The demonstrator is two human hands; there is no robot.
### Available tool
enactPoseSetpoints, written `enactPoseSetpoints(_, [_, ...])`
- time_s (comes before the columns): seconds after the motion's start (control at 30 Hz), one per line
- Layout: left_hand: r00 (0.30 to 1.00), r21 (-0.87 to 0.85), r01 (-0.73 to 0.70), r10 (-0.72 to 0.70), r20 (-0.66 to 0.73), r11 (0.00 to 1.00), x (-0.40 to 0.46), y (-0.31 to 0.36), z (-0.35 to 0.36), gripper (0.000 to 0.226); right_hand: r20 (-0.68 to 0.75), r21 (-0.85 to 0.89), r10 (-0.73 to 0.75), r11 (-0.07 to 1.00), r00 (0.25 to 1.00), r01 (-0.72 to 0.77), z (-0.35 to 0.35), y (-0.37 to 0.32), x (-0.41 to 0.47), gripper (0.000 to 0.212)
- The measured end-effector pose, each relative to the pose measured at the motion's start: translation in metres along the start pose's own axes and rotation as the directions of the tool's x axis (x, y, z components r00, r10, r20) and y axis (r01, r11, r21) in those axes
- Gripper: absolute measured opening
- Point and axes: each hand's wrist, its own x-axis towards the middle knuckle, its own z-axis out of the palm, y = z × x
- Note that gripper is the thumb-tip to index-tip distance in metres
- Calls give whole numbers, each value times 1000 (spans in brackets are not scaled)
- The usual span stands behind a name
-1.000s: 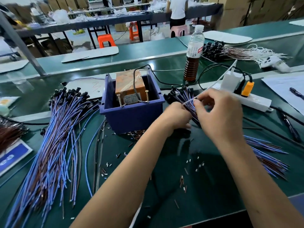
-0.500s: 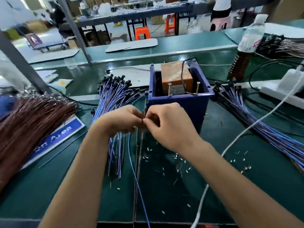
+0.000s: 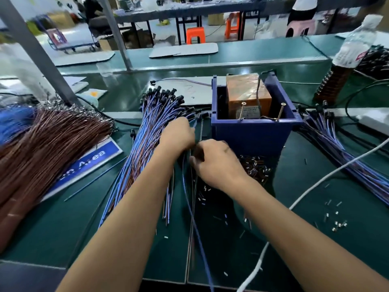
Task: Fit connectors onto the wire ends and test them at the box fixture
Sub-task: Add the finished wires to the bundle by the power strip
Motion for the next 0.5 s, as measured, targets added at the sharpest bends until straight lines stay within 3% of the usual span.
enactPoseSetpoints(0.07, [992,-281,74,-99,-75,957,7,-3,-1,28,-53,117,41,992,998,-35,3,-6,3,22])
enactPoseSetpoints(0.1, [980,-470,102,-170,-104,877,9,-3,-1,23,-45,171,65,984,997,-56,5,-11,5,24])
enactPoseSetpoints(0.2, [908,-868,108,-404,-112,485,12,0,-1,22,3,252,67,966,998,-66,10,-25,13,36])
enactPoseSetpoints(0.3, [854,-974,92,-519,-31,208,16,-6,-12,28,24,347,59,936,998,-64,8,-28,19,44])
enactPoseSetpoints(0.4, [830,-992,-73,-558,-3,-102,14,-9,-32,26,68,415,15,909,998,-42,3,-26,16,39])
enactPoseSetpoints(0.5, [792,-941,-246,-607,-59,-231,7,-13,-52,21,89,464,-34,886,995,-12,-4,-22,10,33])
